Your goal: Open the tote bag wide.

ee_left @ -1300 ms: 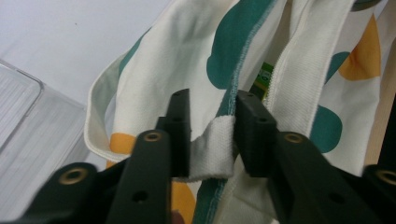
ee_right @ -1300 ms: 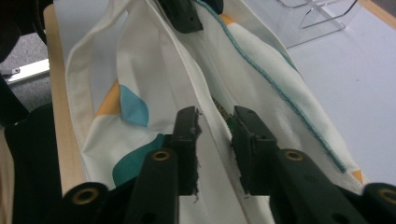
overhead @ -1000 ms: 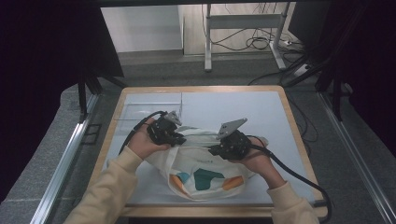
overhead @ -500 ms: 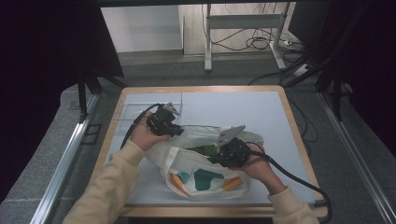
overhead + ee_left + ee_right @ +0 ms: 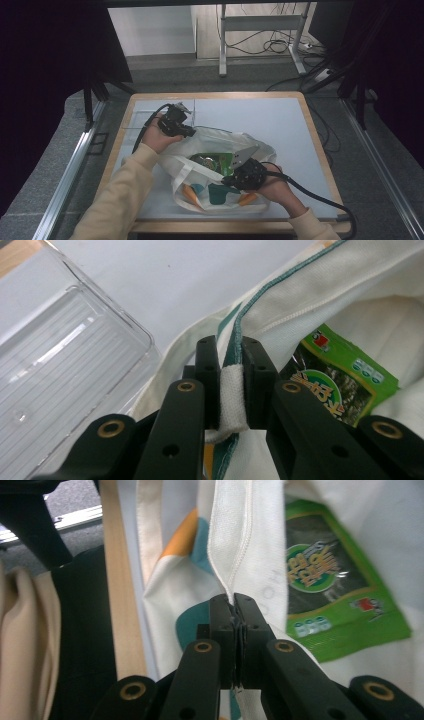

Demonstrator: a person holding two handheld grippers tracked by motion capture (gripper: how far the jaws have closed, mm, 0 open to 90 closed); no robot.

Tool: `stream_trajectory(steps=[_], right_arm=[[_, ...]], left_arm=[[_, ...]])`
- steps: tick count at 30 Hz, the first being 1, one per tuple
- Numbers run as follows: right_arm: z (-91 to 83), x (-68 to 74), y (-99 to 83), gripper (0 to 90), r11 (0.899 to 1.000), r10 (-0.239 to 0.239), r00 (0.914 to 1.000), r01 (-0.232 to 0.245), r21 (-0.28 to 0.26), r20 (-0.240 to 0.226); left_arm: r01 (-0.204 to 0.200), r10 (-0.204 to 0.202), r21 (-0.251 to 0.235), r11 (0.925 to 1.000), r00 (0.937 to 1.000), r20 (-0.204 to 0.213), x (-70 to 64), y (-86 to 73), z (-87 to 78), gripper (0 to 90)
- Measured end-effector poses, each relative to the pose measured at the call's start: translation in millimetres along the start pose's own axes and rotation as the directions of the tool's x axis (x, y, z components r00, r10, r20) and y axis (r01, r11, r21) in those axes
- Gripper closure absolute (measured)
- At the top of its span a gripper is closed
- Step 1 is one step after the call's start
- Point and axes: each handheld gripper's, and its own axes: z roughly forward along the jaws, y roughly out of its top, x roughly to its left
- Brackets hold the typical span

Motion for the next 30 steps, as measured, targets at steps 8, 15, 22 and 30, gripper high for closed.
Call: stream_trajectory(steps=[8,15,22,30], right_arm=[[0.4,11.4,-4.5,86.8,1.000,-0.020,0.9989,0.020,0.007,-0.042],[8.5,10.9,-13.8,86.9,1.000,-0.004,0.9956,0.006,0.015,-0.093],[19.3,12.2,-21.1,87.0,0.999,-0.008,0.9920,0.014,0.042,-0.126],[27.9,10.0,-30.0,86.6,0.998,0.015,0.9910,-0.007,0.061,-0.133]], left_arm=[[0.021,-0.022,-0.013,0.9997,0.9996,-0.020,4.7,6.7,-1.2,81.3],[0.047,-0.047,0.002,0.9989,0.9984,-0.032,9.5,6.5,7.0,81.2],[0.075,-0.075,0.006,0.9971,0.9968,-0.029,17.0,2.5,16.0,81.2],[0.079,-0.079,0.010,0.9968,0.9966,-0.023,15.5,1.2,19.8,80.8]])
